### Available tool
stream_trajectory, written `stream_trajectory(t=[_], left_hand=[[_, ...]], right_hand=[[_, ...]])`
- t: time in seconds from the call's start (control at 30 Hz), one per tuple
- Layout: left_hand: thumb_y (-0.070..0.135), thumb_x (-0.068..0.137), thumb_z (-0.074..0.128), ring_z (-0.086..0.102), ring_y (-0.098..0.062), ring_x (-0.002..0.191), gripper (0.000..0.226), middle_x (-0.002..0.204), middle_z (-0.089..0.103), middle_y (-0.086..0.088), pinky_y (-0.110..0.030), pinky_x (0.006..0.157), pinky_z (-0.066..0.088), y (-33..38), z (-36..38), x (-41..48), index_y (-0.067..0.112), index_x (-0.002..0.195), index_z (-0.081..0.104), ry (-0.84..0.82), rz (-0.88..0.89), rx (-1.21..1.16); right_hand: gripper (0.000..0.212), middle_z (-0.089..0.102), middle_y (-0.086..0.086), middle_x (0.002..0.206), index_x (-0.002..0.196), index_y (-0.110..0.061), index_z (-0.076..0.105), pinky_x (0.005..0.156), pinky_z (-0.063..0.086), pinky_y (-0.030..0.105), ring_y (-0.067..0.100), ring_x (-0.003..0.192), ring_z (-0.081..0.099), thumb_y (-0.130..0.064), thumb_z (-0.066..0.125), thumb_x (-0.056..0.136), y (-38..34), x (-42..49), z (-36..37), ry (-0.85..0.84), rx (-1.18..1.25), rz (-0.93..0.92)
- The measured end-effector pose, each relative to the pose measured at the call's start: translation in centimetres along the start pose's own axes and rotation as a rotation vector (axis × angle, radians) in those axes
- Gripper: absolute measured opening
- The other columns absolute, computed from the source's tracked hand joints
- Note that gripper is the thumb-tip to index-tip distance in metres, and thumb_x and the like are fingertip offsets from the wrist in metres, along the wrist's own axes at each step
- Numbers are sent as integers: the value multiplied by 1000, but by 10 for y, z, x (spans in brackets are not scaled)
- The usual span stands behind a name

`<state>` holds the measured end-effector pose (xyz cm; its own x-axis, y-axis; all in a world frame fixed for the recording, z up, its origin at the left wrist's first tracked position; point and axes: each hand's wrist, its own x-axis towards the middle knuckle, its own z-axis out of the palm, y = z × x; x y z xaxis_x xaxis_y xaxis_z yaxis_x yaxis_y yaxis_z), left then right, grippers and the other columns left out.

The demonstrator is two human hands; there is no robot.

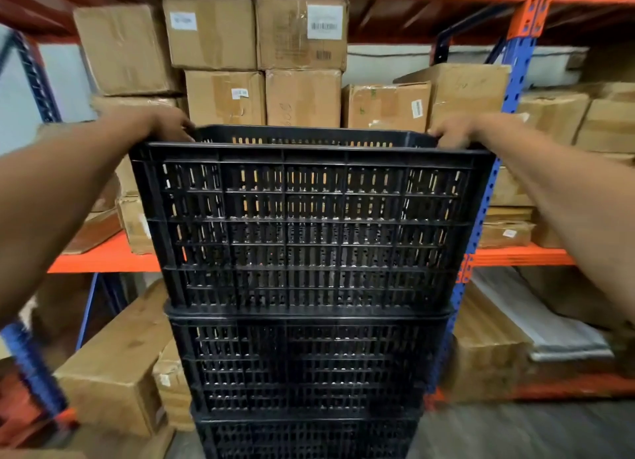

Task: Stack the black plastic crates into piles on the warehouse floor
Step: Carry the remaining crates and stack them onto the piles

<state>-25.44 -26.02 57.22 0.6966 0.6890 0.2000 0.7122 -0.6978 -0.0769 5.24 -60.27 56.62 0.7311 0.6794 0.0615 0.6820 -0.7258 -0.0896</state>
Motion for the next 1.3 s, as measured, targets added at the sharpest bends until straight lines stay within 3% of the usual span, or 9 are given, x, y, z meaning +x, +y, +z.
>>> stream_trajectory(t=[0.1, 0.3, 0.4, 0.53, 0.63, 0.8, 0.93, 1.13, 1.3], left_hand=[[18, 95, 54, 47, -36, 131, 50, 144, 49, -22, -39, 109, 34, 0, 0, -4, 1, 141, 45, 7, -2, -12], [32, 98, 49, 33, -31, 143, 59, 156, 33, -15, -41, 118, 25, 0, 1, -10, 9, 150, 32, 19, 0, -42], [28, 100, 45, 27, -29, 145, 60, 159, 26, -13, -42, 121, 20, -2, 2, -8, 13, 153, 22, -94, 28, -66], [21, 99, 47, 14, -26, 150, 69, 162, 13, -12, -37, 122, 12, -4, 3, 0, 8, 154, 8, -105, 16, -97], [21, 99, 47, 13, -27, 150, 72, 163, 10, -12, -41, 123, 12, -8, 4, 5, 10, 155, 3, -117, -3, -113], [18, 99, 46, 23, -27, 147, 69, 161, 18, -12, -35, 118, 19, -9, 7, 7, 11, 155, 7, -100, 8, -117], [15, 96, 51, 31, -28, 143, 67, 157, 30, -15, -38, 119, 22, -7, 6, 2, 11, 154, 17, -136, 33, -112], [26, 92, 55, 51, -26, 125, 43, 136, 57, -10, -42, 111, 37, 3, 1, 1, 15, 134, 51, -109, 13, 11], [35, 94, 52, 47, -29, 132, 53, 141, 53, -13, -39, 112, 36, 31, -26, -23, 12, 141, 47, -5, -33, -23]], right_hand=[[35, 61, 16, 111, 124, -4, 60, 83, 44, 37, 30, 96, 57, -10, 62, 90, 0, 0, 0, 1, -6, -21], [40, 52, 20, 136, 132, -3, 51, 105, 41, 40, 33, 123, 51, -14, 51, 94, 1, 10, 4, 20, -41, -30], [39, 52, 20, 134, 131, 0, 50, 105, 40, 40, 32, 122, 51, -15, 51, 95, 3, 17, 6, 8, -14, -55], [24, 53, 14, 126, 116, -9, 50, 102, 40, 41, 29, 112, 51, -20, 55, 95, 10, 31, 8, -23, 46, -80], [26, 51, 13, 129, 121, -10, 48, 108, 36, 44, 30, 121, 47, -19, 52, 97, 16, 42, 11, -20, 92, -85], [39, 48, 16, 138, 135, -8, 42, 113, 31, 47, 31, 127, 45, -25, 46, 100, 19, 48, 13, -31, 110, -59], [58, 35, 13, 153, 148, -10, 29, 117, 25, 43, 30, 140, 34, -34, 48, 99, 13, 37, 11, -41, 122, -50], [59, 41, 12, 151, 146, -9, 37, 116, 28, 40, 28, 138, 39, -40, 49, 97, 6, 27, 15, 32, 124, -31], [45, 51, 17, 140, 130, -14, 52, 110, 37, 42, 31, 127, 49, -44, 41, 99, -13, -2, -7, 176, 127, -60]])
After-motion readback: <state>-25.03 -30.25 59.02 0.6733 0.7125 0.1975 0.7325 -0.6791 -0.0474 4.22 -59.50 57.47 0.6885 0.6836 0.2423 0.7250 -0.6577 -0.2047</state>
